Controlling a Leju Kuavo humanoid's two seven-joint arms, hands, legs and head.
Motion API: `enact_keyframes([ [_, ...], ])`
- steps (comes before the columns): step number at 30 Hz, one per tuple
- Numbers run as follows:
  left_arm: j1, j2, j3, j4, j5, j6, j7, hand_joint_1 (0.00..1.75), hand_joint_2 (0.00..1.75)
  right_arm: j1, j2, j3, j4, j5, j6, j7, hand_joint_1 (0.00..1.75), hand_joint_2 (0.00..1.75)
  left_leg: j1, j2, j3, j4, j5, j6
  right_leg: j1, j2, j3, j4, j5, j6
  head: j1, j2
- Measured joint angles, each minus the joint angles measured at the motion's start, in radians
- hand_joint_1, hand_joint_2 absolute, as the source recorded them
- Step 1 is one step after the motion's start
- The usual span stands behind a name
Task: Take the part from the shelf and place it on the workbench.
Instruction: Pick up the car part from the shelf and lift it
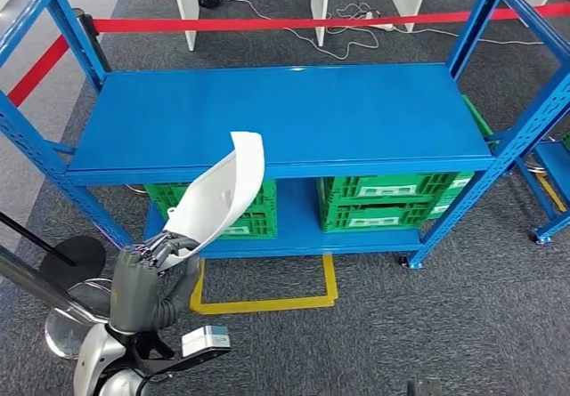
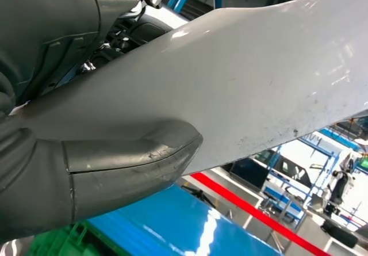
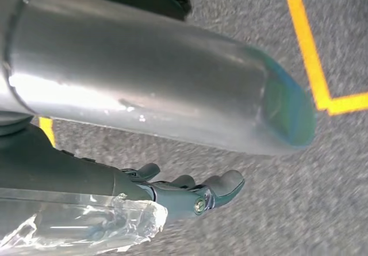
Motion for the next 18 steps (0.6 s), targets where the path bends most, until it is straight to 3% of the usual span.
enact_keyframes([
  [2, -0.001, -0.001, 0.0, 0.003, 0.008, 0.0, -0.001, 1.75, 1.75, -0.001, 0.0, -0.01, -0.001, -0.007, -0.005, 0.0, 0.0, 0.0, -0.004, 0.0, -0.024, 0.006, 0.017, -0.004, 0.006, -0.001, 0.103, -0.129, 0.043, -0.011, 0.0, 0.0],
  [4, -0.004, -0.003, -0.001, 0.004, 0.012, 0.0, -0.001, 1.75, 1.75, -0.004, 0.001, -0.018, -0.004, -0.01, -0.007, -0.001, 0.0, 0.0, -0.007, 0.002, -0.041, 0.014, 0.034, -0.01, 0.011, -0.003, 0.194, -0.269, 0.03, -0.019, -0.001, 0.0],
  [5, -0.006, -0.004, -0.002, 0.005, 0.013, 0.0, -0.002, 1.75, 1.75, -0.005, 0.002, -0.021, -0.005, -0.011, -0.007, -0.001, 0.0, 0.0, -0.008, 0.003, -0.047, 0.017, 0.043, -0.015, 0.013, -0.003, 0.211, -0.305, 0.02, -0.022, -0.001, 0.0],
  [7, -0.009, -0.005, -0.003, 0.006, 0.017, -0.001, -0.004, 1.75, 1.75, -0.002, 0.005, -0.026, -0.006, -0.013, -0.006, -0.001, 0.0, 0.0, -0.007, 0.003, -0.056, 0.02, 0.052, -0.025, 0.011, -0.003, 0.199, -0.32, 0.025, -0.031, -0.001, 0.0],
  [8, -0.01, -0.006, -0.005, 0.008, 0.019, -0.002, -0.005, 1.75, 1.75, 0.0, 0.006, -0.029, -0.006, -0.014, -0.003, 0.0, 0.0, 0.0, -0.005, 0.001, -0.062, 0.029, 0.035, -0.033, 0.009, -0.004, 0.191, -0.32, 0.034, -0.039, -0.002, 0.0],
  [9, -0.011, -0.006, -0.007, 0.01, 0.02, -0.003, -0.007, 1.75, 1.75, 0.002, 0.007, -0.032, -0.007, -0.016, 0.0, 0.0, 0.0, 0.0, -0.002, -0.001, -0.069, 0.053, -0.002, -0.042, 0.007, -0.006, 0.181, -0.321, 0.045, -0.046, -0.003, 0.0],
  [11, -0.015, -0.006, -0.014, 0.017, 0.021, -0.004, -0.009, 1.75, 1.75, 0.002, 0.008, -0.041, -0.008, -0.025, 0.001, 0.0, 0.0, 0.0, 0.009, -0.003, -0.091, 0.157, -0.11, -0.059, 0.006, -0.008, 0.157, -0.319, 0.069, -0.055, -0.005, 0.0],
  [12, -0.017, -0.006, -0.019, 0.021, 0.022, -0.004, -0.01, 1.75, 1.75, 0.002, 0.01, -0.046, -0.008, -0.031, -0.003, 0.0, 0.0, 0.0, 0.015, -0.003, -0.101, 0.222, -0.15, -0.066, 0.005, -0.008, 0.143, -0.315, 0.081, -0.055, -0.006, 0.0],
  [13, -0.019, -0.006, -0.022, 0.027, 0.024, -0.004, -0.011, 1.75, 1.75, 0.002, 0.013, -0.052, -0.008, -0.038, -0.01, 0.0, 0.0, 0.0, 0.02, -0.003, -0.104, 0.274, -0.165, -0.071, 0.005, -0.008, 0.127, -0.311, 0.092, -0.055, -0.006, 0.0],
  [14, -0.021, -0.007, -0.025, 0.032, 0.026, -0.004, -0.013, 1.75, 1.75, 0.002, 0.017, -0.058, -0.009, -0.044, -0.018, 0.0, 0.0, 0.0, 0.025, -0.003, -0.096, 0.299, -0.155, -0.074, 0.005, -0.008, 0.11, -0.305, 0.103, -0.053, -0.006, 0.0],
  [15, -0.022, -0.008, -0.028, 0.037, 0.027, -0.004, -0.013, 1.75, 1.75, 0.003, 0.022, -0.064, -0.009, -0.05, -0.023, 0.0, 0.0, 0.0, 0.029, -0.003, -0.073, 0.291, -0.128, -0.076, 0.005, -0.008, 0.091, -0.298, 0.112, -0.051, -0.006, 0.0],
  [16, -0.023, -0.01, -0.032, 0.041, 0.028, -0.004, -0.014, 1.75, 1.75, 0.003, 0.028, -0.071, -0.01, -0.054, -0.027, 0.0, 0.0, 0.0, 0.031, -0.004, -0.033, 0.248, -0.098, -0.076, 0.004, -0.008, 0.073, -0.29, 0.12, -0.048, -0.006, 0.0],
  [18, -0.027, -0.014, -0.041, 0.047, 0.029, -0.004, -0.015, 1.75, 1.75, 0.003, 0.037, -0.081, -0.011, -0.06, -0.031, 0.0, 0.0, 0.0, 0.032, -0.007, 0.07, 0.106, -0.083, -0.069, 0.005, -0.005, 0.046, -0.276, 0.135, -0.038, -0.006, 0.0],
])
